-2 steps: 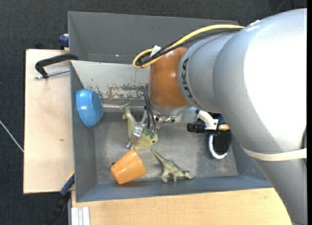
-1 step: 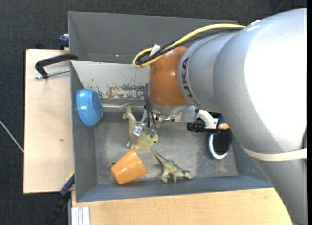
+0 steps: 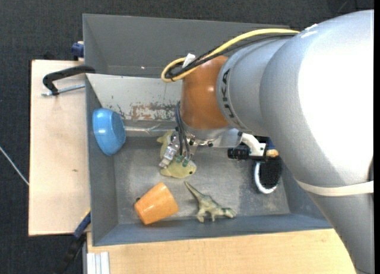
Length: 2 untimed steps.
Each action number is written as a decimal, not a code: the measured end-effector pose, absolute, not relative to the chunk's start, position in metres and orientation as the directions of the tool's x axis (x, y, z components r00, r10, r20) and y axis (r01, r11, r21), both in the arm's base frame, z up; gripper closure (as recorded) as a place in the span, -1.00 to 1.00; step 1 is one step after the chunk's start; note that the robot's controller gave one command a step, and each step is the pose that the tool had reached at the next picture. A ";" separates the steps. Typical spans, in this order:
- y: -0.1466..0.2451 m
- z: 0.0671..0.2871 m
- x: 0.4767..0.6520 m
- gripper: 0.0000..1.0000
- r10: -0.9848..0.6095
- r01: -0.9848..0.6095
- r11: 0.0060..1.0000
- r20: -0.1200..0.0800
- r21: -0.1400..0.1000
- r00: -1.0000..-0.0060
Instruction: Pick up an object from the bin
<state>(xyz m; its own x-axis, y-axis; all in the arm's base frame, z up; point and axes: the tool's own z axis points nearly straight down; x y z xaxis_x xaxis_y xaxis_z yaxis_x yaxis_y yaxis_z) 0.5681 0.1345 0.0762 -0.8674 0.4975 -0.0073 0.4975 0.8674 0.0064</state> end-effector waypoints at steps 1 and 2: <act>0.135 0.085 0.569 1.00 0.496 0.496 0.868 -0.004 0.005 -0.868; 0.136 0.116 0.571 1.00 0.494 0.494 0.869 -0.005 0.007 -0.869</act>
Offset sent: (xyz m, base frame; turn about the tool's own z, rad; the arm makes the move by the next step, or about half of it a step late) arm -0.0001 -0.0002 0.0075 0.0000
